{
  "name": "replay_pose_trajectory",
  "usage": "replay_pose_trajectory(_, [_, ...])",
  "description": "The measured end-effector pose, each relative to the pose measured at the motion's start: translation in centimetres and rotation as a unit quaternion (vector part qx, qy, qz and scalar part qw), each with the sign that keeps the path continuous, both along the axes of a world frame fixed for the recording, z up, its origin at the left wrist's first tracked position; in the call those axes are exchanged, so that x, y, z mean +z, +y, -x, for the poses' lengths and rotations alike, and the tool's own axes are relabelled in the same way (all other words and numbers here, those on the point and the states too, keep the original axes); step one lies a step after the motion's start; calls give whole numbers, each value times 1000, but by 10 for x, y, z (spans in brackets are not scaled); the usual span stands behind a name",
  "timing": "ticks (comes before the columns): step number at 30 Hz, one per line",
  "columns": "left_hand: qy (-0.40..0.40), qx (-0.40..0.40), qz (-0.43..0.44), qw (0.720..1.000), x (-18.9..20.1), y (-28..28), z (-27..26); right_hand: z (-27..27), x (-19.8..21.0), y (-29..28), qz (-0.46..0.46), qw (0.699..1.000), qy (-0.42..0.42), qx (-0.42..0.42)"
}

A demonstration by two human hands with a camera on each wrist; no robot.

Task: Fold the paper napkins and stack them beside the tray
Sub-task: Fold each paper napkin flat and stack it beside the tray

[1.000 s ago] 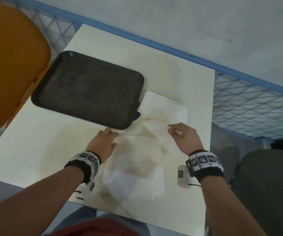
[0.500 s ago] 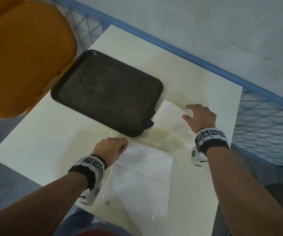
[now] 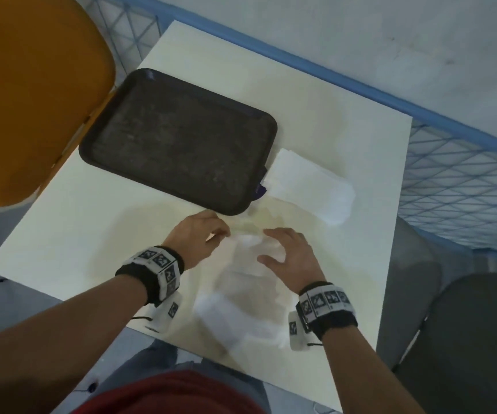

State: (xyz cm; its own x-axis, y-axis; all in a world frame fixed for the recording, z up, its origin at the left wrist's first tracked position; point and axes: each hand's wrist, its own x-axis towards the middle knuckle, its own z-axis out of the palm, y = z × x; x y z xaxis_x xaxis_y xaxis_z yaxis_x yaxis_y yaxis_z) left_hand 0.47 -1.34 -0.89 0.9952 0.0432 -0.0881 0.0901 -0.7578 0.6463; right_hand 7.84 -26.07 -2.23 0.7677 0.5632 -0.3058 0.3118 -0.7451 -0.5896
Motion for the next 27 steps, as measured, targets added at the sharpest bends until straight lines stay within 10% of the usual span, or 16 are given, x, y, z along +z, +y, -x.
replay_pose_trajectory(6, [58, 34, 84, 994, 20, -6, -2, 5, 13, 7, -7, 996, -83, -34])
replay_pose_trajectory(16, [15, 10, 181, 983, 66, -15, -4, 24, 53, -21, -96, 963, 99, -233])
replay_pose_trajectory(27, [215, 51, 427, 877, 53, 8, 4, 52, 69, -19, -275, 870, 185, -364])
